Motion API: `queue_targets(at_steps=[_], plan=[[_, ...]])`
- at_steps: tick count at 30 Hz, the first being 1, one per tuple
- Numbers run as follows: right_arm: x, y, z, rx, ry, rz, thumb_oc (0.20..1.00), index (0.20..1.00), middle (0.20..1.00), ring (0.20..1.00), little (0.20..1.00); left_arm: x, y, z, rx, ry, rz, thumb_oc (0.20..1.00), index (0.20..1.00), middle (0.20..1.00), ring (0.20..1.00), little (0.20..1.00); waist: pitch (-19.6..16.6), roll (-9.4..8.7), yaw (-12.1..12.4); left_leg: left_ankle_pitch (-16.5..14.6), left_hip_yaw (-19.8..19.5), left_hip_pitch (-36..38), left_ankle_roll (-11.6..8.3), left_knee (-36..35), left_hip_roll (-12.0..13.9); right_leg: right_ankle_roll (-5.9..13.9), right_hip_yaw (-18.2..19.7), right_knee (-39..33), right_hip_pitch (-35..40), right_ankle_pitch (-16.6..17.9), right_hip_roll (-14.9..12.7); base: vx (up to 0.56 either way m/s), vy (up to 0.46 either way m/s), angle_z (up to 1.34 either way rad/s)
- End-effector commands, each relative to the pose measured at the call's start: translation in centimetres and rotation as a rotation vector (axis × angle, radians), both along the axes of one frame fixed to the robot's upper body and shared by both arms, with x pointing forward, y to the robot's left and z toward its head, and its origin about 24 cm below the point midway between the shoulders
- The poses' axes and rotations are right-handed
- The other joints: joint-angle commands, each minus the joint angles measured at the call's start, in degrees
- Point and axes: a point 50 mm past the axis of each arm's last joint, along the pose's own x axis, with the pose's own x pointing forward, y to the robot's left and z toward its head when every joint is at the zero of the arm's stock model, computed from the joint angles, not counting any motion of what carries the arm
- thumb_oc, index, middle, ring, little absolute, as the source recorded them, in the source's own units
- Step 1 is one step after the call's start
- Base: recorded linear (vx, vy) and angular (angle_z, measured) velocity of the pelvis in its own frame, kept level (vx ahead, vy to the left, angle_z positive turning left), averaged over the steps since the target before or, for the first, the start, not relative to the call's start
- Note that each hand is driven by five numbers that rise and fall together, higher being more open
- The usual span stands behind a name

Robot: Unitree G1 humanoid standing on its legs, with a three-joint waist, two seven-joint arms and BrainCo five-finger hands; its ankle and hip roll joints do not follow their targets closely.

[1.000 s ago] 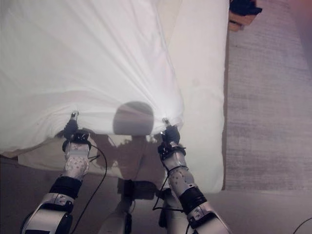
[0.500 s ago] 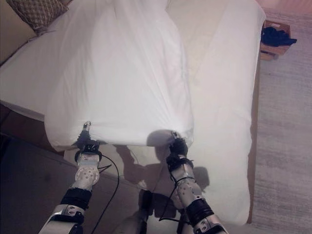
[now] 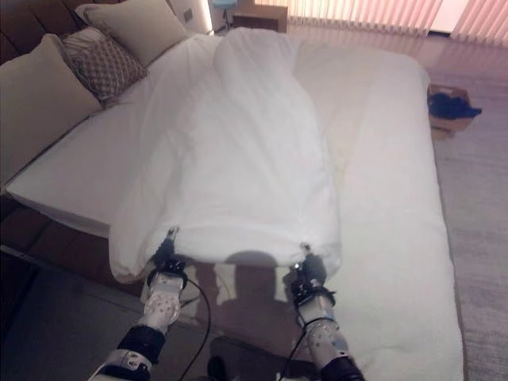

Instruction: Make the bed

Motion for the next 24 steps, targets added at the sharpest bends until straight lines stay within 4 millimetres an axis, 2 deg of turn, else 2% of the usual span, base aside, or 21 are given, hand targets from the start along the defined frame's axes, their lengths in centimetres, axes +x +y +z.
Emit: queue_targets(at_steps=[1, 2, 3, 4, 6, 7, 8, 9, 10, 11, 12, 14, 16, 17, 18, 20, 21, 22, 23, 24], plan=[[0.6, -4.1, 1.0, -0.045, -0.088, -0.128, 0.2, 0.2, 0.2, 0.2, 0.2, 0.3, 5.9, 5.5, 0.184, -0.221, 0.142, 0.2, 0.2, 0.2, 0.2, 0.2, -4.6, -0.12, -1.1, -0.2, 1.5, 2.0, -1.22, -4.8, -5.5, 0.66, -0.3, -13.2, 1.7, 5.0, 7.7, 0.2, 0.317, -0.07], [0.5, -4.1, 0.8, -0.041, -0.085, -0.127, 0.2, 0.2, 0.2, 0.2, 0.2, 0.3, 5.9, 5.4, 0.187, -0.215, 0.141, 0.2, 0.2, 0.2, 0.2, 0.2, -4.6, -0.27, -1.7, -0.4, 1.7, 3.4, -1.06, -6.0, -6.6, 0.54, 0.4, -16.4, 1.4, 5.6, 10.6, 0.14, 0.189, -0.01], [0.5, -4.1, 0.8, -0.041, -0.085, -0.127, 0.2, 0.2, 0.2, 0.2, 0.2, 0.3, 5.9, 5.4, 0.187, -0.215, 0.141, 0.2, 0.2, 0.2, 0.2, 0.2, -4.6, -0.26, -1.7, -0.4, 1.7, 3.5, -1.07, -6.0, -6.6, 0.54, 0.4, -16.4, 1.4, 5.6, 10.6, 0.29, 0.28, -0.03], [0.3, -4.6, 0.6, -0.044, -0.083, -0.138, 0.2, 0.2, 0.2, 0.2, 0.2, 0.5, 6.0, 5.4, 0.184, -0.211, 0.149, 0.2, 0.2, 0.2, 0.2, 0.2, -4.6, -0.38, -3.6, -1.5, 0.3, 5.7, -0.57, -6.9, -9.6, 1.16, 2.8, -22.2, -2.4, 8.1, 15.8, 0.28, 0.243, 0.15], [-0.3, -5.0, 0.3, -0.057, -0.071, -0.148, 0.2, 0.2, 0.2, 0.2, 0.2, 0.4, 5.6, 5.1, 0.181, -0.203, 0.142, 0.2, 0.2, 0.2, 0.2, 0.2, -4.5, 0.28, -5.3, -3.1, -1.9, 6.5, 0.03, -5.3, -11.1, 0.9, 5.2, -21.3, -3.1, 9.1, 15.9, 0.27, 0.21, 0.15], [-0.3, -5.0, 0.3, -0.057, -0.071, -0.148, 0.2, 0.2, 0.2, 0.2, 0.2, 0.4, 5.6, 5.1, 0.181, -0.203, 0.143, 0.2, 0.2, 0.2, 0.2, 0.2, -4.6, 0.2, -5.4, -3.0, -1.9, 6.2, 0.06, -5.1, -11.2, 0.88, 5.1, -21.5, -3.2, 9.4, 15.8, 0.3, 0.171, 0.8], [-0.9, -5.4, -0.1, -0.061, -0.059, -0.151, 0.2, 0.2, 0.2, 0.2, 0.2, 0.1, 5.1, 4.5, 0.164, -0.197, 0.138, 0.2, 0.2, 0.2, 0.2, 0.2, -4.6, 0.3, -5.9, -5.4, -2.4, 5.4, -0.51, 3.2, -12.2, -1.03, 6.0, -21.3, 0.5, 7.5, 14.8, 0.18, 0.103, 1.19], [-0.9, -5.4, -0.1, -0.06, -0.06, -0.151, 0.2, 0.2, 0.2, 0.2, 0.2, 0.1, 5.1, 4.5, 0.164, -0.197, 0.139, 0.2, 0.2, 0.2, 0.2, 0.2, -4.6, 0.22, -6.0, -5.3, -2.4, 5.1, -0.51, 3.5, -12.2, -1.07, 6.0, -21.5, 0.4, 7.8, 14.7, 0.37, 0.213, 1.26], [-1.8, -6.6, -0.8, -0.091, -0.032, -0.156, 0.2, 0.2, 0.2, 0.2, 0.2, -0.4, 4.4, 3.3, 0.109, -0.175, 0.145, 0.2, 0.2, 0.2, 0.2, 0.2, -3.6, 1.22, -6.0, 1.2, -1.3, -0.4, -6.79, 22.1, -11.2, -3.13, 6.8, -18.8, 3.0, 4.8, 13.8, 0.23, 0.155, 0.61], [-2.1, -6.8, -1.1, -0.091, -0.02, -0.162, 0.2, 0.2, 0.2, 0.2, 0.2, -0.5, 4.2, 3.1, 0.092, -0.175, 0.144, 0.2, 0.2, 0.2, 0.2, 0.2, -3.2, 1.32, -5.7, 2.8, -2.4, -3.3, -8.72, 27.6, -11.3, -4.22, 7.7, -17.7, 4.0, 3.3, 13.5, 0.34, 0.225, 0.76], [-2.2, -6.8, -1.6, -0.091, 0.002, -0.16, 0.2, 0.2, 0.2, 0.2, 0.2, -0.6, 4.2, 2.6, 0.073, -0.164, 0.152, 0.2, 0.2, 0.2, 0.2, 0.2, -2.8, 0.94, -5.2, 2.9, -4.0, -5.7, -9.02, 32.9, -12.2, -4.49, 8.9, -17.6, 5.6, 2.4, 12.8, 0.27, 0.163, 0.55], [-2.5, -7.2, -1.9, -0.07, 0.021, -0.183, 0.2, 0.2, 0.2, 0.2, 0.2, -0.7, 4.2, 2.4, 0.038, -0.157, 0.174, 0.2, 0.2, 0.2, 0.2, 0.2, -3.2, 0.44, -5.2, 2.0, -4.5, -7.8, -6.05, 31.3, -8.2, -3.82, 9.6, -18.1, 7.9, 2.0, 11.1, 0.3, 0.173, -0.13], [-2.6, -7.0, -2.1, -0.058, 0.033, -0.191, 0.2, 0.2, 0.2, 0.2, 0.2, -0.8, 4.6, 2.4, 0.02, -0.153, 0.195, 0.2, 0.2, 0.2, 0.2, 0.2, -4.2, -0.66, -4.4, 0.3, -7.7, -7.7, -2.85, 22.2, -2.6, -2.5, 10.8, -17.1, 8.7, 0.6, 8.9, 0.3, 0.235, -0.66], [-2.6, -6.9, -2.1, -0.058, 0.033, -0.191, 0.2, 0.2, 0.2, 0.2, 0.2, -0.8, 4.6, 2.4, 0.02, -0.153, 0.195, 0.2, 0.2, 0.2, 0.2, 0.2, -4.2, -0.71, -4.4, 0.3, -7.6, -7.6, -2.84, 22.1, -2.6, -2.5, 10.9, -17.2, 8.7, 0.6, 8.9, 0.4, 0.384, -0.83], [-2.3, -6.3, -2.1, -0.054, 0.038, -0.182, 0.2, 0.2, 0.2, 0.2, 0.2, -0.7, 4.7, 2.5, 0.016, -0.153, 0.205, 0.2, 0.2, 0.2, 0.2, 0.2, -4.8, -0.98, -3.4, 1.7, -12.3, -6.6, -2.47, 11.9, 2.5, -1.04, 13.3, -15.2, 8.6, -0.7, 7.5, 0.39, 0.431, -0.89], [-1.9, -5.9, -2.0, -0.05, 0.046, -0.181, 0.2, 0.2, 0.2, 0.2, 0.2, -0.5, 5.1, 2.6, 0.001, -0.15, 0.232, 0.2, 0.2, 0.2, 0.2, 0.2, -5.8, -0.21, -2.7, 8.3, -16.6, -5.9, -4.62, 1.9, 8.2, 0.33, 16.3, -13.7, 8.4, -1.8, 6.0, 0.44, 0.587, -1.07], [-1.6, -5.7, -1.8, -0.052, 0.041, -0.177, 0.2, 0.2, 0.2, 0.2, 0.2, -0.5, 5.2, 2.8, -0.004, -0.155, 0.244, 0.2, 0.2, 0.2, 0.2, 0.2, -6.4, 0.19, -2.4, 9.8, -18.6, -6.5, -5.61, -1.1, 10.0, 1.23, 17.8, -13.9, 9.0, -2.1, 4.7, 0.25, 0.393, -0.71], [-1.6, -5.7, -1.8, -0.052, 0.041, -0.177, 0.2, 0.2, 0.2, 0.2, 0.2, -0.5, 5.3, 2.8, -0.004, -0.154, 0.244, 0.2, 0.2, 0.2, 0.2, 0.2, -6.4, 0.11, -2.3, 10.2, -18.3, -5.9, -5.69, -2.0, 10.1, 1.2, 17.9, -13.9, 9.1, -2.3, 4.7, 0.35, 0.66, -0.29], [-1.6, -5.8, -1.9, -0.061, 0.055, -0.172, 0.2, 0.2, 0.2, 0.2, 0.2, -0.7, 5.6, 2.5, 0.0, -0.14, 0.249, 0.2, 0.2, 0.2, 0.2, 0.2, -7.8, 0.63, -2.0, 11.8, -18.2, -5.6, -7.87, -4.0, 11.5, 3.0, 19.2, -15.3, 10.7, -1.8, 2.2, 0.35, 0.759, -0.17], [-1.6, -5.5, -1.9, -0.063, 0.053, -0.156, 0.2, 0.2, 0.2, 0.2, 0.2, -0.9, 5.5, 2.3, -0.008, -0.148, 0.246, 0.2, 0.2, 0.2, 0.2, 0.2, -8.5, 0.51, -2.0, 9.0, -16.6, -4.2, -7.94, -3.3, 10.5, 4.59, 19.9, -16.6, 11.8, -0.9, -0.5, 0.36, 0.943, -0.37]])
